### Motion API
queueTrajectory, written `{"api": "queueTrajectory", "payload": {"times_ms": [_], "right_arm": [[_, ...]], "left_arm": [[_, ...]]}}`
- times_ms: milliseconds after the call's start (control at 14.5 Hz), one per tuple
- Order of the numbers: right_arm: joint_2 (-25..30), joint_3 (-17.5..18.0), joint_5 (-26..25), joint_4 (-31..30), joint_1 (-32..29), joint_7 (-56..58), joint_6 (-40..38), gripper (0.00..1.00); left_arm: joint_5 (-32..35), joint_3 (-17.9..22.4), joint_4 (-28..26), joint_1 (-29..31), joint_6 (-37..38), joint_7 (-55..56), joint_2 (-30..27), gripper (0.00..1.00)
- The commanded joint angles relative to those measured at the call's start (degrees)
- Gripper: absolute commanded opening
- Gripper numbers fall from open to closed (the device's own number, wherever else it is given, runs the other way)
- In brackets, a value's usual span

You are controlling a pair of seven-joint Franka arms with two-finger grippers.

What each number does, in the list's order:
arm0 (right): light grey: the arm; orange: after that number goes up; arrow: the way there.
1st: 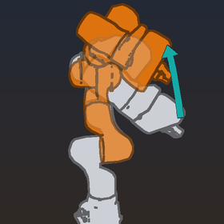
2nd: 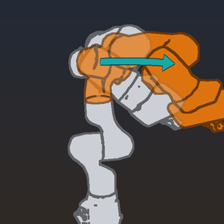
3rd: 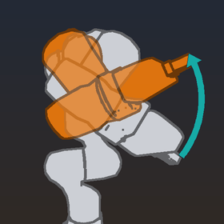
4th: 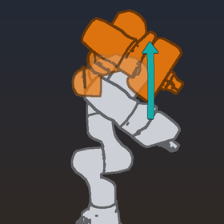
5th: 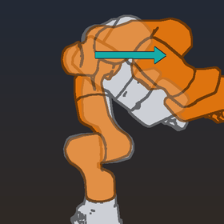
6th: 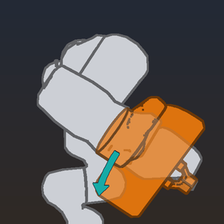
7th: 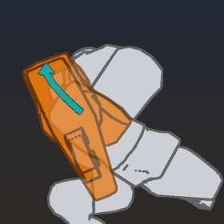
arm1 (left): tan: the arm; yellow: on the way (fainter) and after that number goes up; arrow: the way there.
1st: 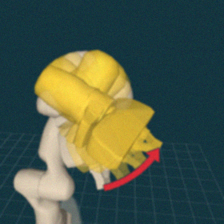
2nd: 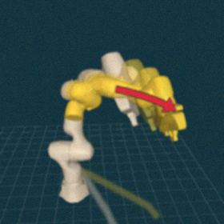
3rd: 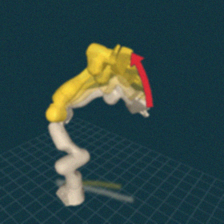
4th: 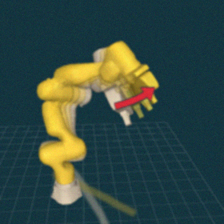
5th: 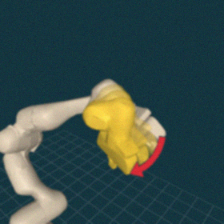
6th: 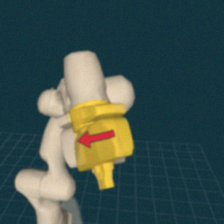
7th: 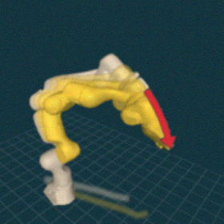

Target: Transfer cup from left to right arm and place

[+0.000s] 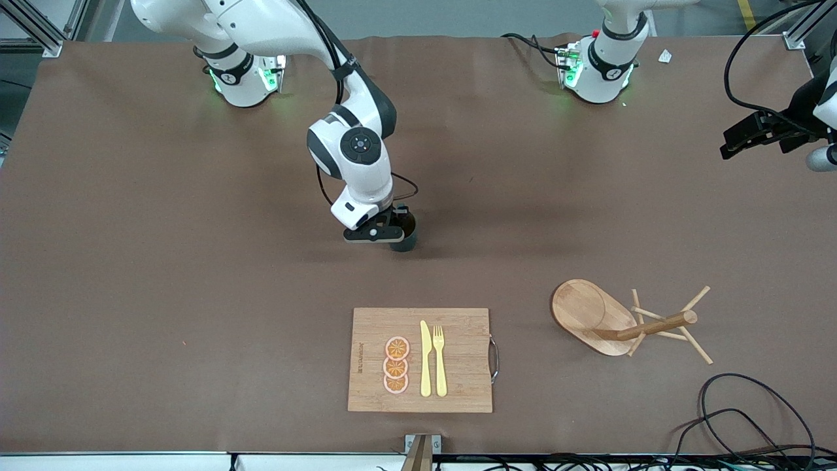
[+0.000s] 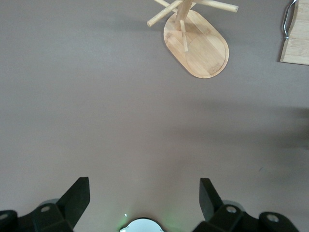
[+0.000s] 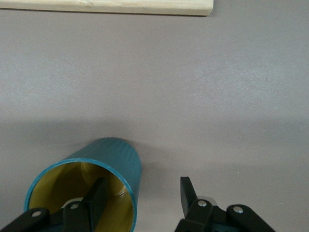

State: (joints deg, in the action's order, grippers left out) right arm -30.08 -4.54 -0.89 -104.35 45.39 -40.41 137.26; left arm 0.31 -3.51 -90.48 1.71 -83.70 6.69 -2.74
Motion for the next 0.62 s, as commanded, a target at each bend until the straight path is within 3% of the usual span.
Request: {"api": "queueTrajectory", "payload": {"times_ms": [0,207,414,553], "right_arm": [[-0.5,-0.3,-0.1,0.6,0.5,-0.8,0.4,0.52],[-1.1,-0.3,-0.3,0.6,0.6,-0.8,1.2,0.35],[-1.2,-0.3,-0.3,0.6,0.7,-0.8,1.3,0.27],[-1.2,-0.3,-0.3,0.6,0.7,-0.9,1.3,0.16]], "left_arm": [[-0.2,-0.4,-1.9,0.0,-0.9,-0.5,-1.5,1.00],[0.7,-1.1,-1.5,-1.3,-1.6,0.6,-1.0,1.00],[1.3,-2.0,-1.6,-1.4,-1.6,1.2,-1.0,1.00],[2.4,-3.3,-1.8,-1.4,-1.7,2.7,-1.0,1.00]]}}
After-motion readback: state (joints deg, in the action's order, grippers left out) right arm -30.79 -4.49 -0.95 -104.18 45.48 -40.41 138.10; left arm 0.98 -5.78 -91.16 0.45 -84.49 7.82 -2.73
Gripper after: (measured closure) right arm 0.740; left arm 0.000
